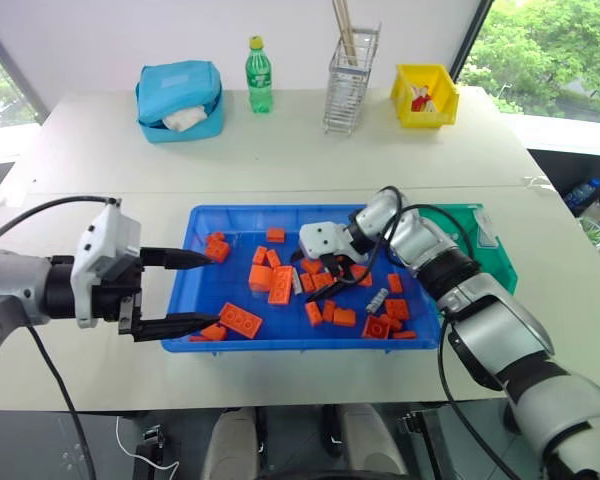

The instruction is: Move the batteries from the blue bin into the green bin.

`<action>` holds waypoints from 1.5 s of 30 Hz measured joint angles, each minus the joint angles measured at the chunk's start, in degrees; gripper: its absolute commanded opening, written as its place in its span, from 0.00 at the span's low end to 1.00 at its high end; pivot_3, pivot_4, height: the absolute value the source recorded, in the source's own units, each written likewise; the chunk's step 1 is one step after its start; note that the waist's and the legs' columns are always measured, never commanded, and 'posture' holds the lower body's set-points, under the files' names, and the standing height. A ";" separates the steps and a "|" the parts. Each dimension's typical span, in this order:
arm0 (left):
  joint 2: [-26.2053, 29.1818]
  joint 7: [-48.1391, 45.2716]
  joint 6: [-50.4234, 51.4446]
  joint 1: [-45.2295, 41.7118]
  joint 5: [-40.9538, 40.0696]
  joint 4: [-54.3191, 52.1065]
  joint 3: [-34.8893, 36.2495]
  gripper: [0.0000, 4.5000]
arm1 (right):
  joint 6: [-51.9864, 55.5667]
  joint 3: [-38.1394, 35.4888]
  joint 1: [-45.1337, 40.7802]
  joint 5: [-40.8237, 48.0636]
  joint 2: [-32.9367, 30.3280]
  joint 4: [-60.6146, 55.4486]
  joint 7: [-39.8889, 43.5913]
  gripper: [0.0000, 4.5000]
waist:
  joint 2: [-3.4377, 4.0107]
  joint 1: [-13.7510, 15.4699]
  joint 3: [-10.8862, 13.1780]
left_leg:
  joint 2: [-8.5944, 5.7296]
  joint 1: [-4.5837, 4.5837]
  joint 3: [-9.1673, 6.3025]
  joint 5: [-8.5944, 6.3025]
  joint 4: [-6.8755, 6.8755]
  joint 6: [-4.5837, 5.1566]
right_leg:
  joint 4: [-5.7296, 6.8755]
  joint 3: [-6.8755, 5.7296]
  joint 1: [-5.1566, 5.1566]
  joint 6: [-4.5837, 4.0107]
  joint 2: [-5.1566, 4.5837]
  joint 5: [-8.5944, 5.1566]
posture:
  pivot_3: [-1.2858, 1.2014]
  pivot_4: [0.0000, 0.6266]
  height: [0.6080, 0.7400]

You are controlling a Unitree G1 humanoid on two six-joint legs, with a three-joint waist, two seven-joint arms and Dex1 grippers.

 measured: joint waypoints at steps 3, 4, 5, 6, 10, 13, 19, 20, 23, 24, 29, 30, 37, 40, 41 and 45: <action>0.00 0.52 0.00 0.28 -0.28 -0.07 0.05 1.00 | 0.18 -0.05 0.00 -0.36 0.37 0.00 0.42 0.98 | 0.00 0.00 0.00 | 0.00 0.00 -0.01 0.01 0.00 -0.02 | 0.02 0.00 -0.01 0.00 0.00 0.00 | 0.52 0.24 0.97; 0.00 0.77 -0.01 0.28 -0.31 -0.07 0.05 1.00 | 0.25 -0.07 -0.02 -0.59 0.62 0.05 0.34 0.98 | 0.00 0.00 0.00 | 0.00 0.01 -0.01 0.02 0.00 -0.03 | 0.02 0.00 0.00 0.00 0.01 0.00 | 0.52 0.24 0.97; 0.00 0.98 -0.01 0.27 -0.39 -0.08 0.04 1.00 | 0.29 -0.08 -0.04 -0.98 0.95 0.24 0.18 0.98 | 0.00 -0.02 0.00 | 0.00 0.02 -0.01 0.02 0.00 -0.03 | 0.03 0.00 0.00 0.00 0.01 0.00 | 0.52 0.24 0.97; 0.00 1.16 -0.01 0.23 -0.51 -0.09 0.04 1.00 | 0.31 -0.13 -0.09 -1.08 1.30 0.48 0.06 0.98 | 0.00 -0.03 0.00 | 0.01 0.02 -0.01 0.02 0.00 -0.03 | 0.03 0.00 0.00 -0.01 0.01 0.00 | 0.52 0.24 0.97; -0.01 1.80 -0.05 -0.58 -0.66 -0.25 -0.15 1.00 | 1.28 -0.64 -0.48 -1.55 2.40 1.68 -0.58 0.86 | -0.01 -0.03 -0.01 | 0.01 0.06 -0.01 0.03 -0.01 -0.05 | 0.03 0.00 0.04 -0.01 0.01 0.00 | 0.52 0.24 0.97; -0.01 1.91 -0.11 -0.86 -0.65 -0.26 -0.36 1.00 | 1.53 -0.75 -0.47 -1.67 2.56 1.77 -0.67 0.58 | -0.01 -0.03 -0.01 | 0.01 0.06 -0.01 0.03 -0.01 -0.05 | 0.03 0.00 0.06 -0.01 0.01 0.00 | 0.52 0.24 0.97; -0.04 1.57 -0.55 -3.51 -0.51 0.74 -2.19 1.00 | 6.91 -2.68 1.80 -1.13 2.03 -2.96 -2.14 0.49 | -0.01 0.11 -0.01 | 0.00 0.05 -0.02 0.05 -0.01 -0.09 | 0.04 0.00 0.05 -0.01 0.01 0.00 | 0.52 0.24 0.97; -0.07 1.35 -0.60 -3.91 -0.44 1.05 -2.98 1.00 | 8.45 -3.13 2.58 -0.77 1.58 -5.14 -2.12 0.49 | 0.00 0.12 0.00 | 0.00 0.04 -0.02 0.05 0.00 -0.09 | 0.04 0.00 0.04 -0.01 0.01 0.00 | 0.52 0.24 0.97; -0.37 0.81 -1.21 -5.93 -0.01 2.44 -5.22 1.00 | 16.16 -6.83 4.87 2.94 -1.85 -14.87 -1.98 0.49 | 0.03 0.41 0.02 | -0.01 -0.02 -0.03 0.05 0.00 -0.10 | 0.05 0.00 -0.01 0.00 0.00 0.00 | 0.52 0.24 0.97; -0.72 0.64 -1.48 -6.60 0.28 2.94 -5.84 1.00 | 19.76 -9.19 5.28 4.72 -3.80 -19.18 -2.15 0.49 | 0.03 0.50 0.02 | -0.01 -0.02 -0.03 0.05 0.00 -0.10 | 0.04 0.00 -0.01 0.01 0.00 0.01 | 0.52 0.24 0.97; -2.60 -1.02 -3.73 -9.08 2.24 5.37 -10.03 1.00 | 36.37 -20.88 6.25 12.35 -15.32 -33.94 -4.33 0.49 | 0.00 0.62 0.00 | -0.02 -0.01 -0.04 0.05 0.00 -0.10 | 0.02 -0.01 0.01 -0.02 0.00 -0.01 | 0.52 0.24 0.97; -2.92 -1.33 -4.15 -9.67 2.71 5.98 -10.91 1.00 | 38.33 -22.85 6.84 13.19 -17.59 -35.47 -4.93 0.49 | 0.00 0.58 0.00 | -0.02 -0.01 -0.05 0.05 -0.01 -0.10 | 0.01 -0.01 0.01 -0.02 0.00 -0.01 | 0.52 0.24 0.97; -5.69 -3.30 -6.29 -13.57 4.93 9.37 -15.33 1.00 | 43.11 -33.79 19.56 15.90 -33.11 -39.99 -8.47 0.49 | -0.01 0.37 0.00 | -0.04 0.00 -0.07 0.04 -0.03 -0.07 | -0.05 0.00 0.04 -0.02 0.01 -0.02 | 0.52 0.24 0.97; -6.16 -4.13 -7.09 -14.41 5.80 10.34 -16.49 1.00 | 42.78 -37.67 26.46 16.07 -36.97 -40.52 -9.80 0.49 | -0.02 0.15 0.00 | -0.02 0.03 -0.07 0.04 -0.04 -0.07 | -0.05 0.01 0.04 0.00 0.04 -0.01 | 0.52 0.24 0.97; -6.36 -4.35 -7.38 -14.67 6.04 10.71 -16.74 1.00 | 42.67 -38.88 28.54 16.41 -37.54 -40.84 -10.57 0.49 | -0.01 0.06 0.00 | -0.02 0.03 -0.07 0.04 -0.04 -0.07 | -0.05 0.02 0.03 0.00 0.05 -0.01 | 0.52 0.24 0.97; -6.64 -5.22 -7.88 -15.62 6.90 11.54 -17.38 1.00 | 42.33 -40.49 31.89 16.98 -37.88 -41.08 -13.38 0.67 | -0.01 0.12 0.00 | -0.02 0.05 -0.10 0.04 -0.04 -0.06 | -0.04 0.02 0.06 0.00 0.06 -0.01 | 0.52 0.24 0.97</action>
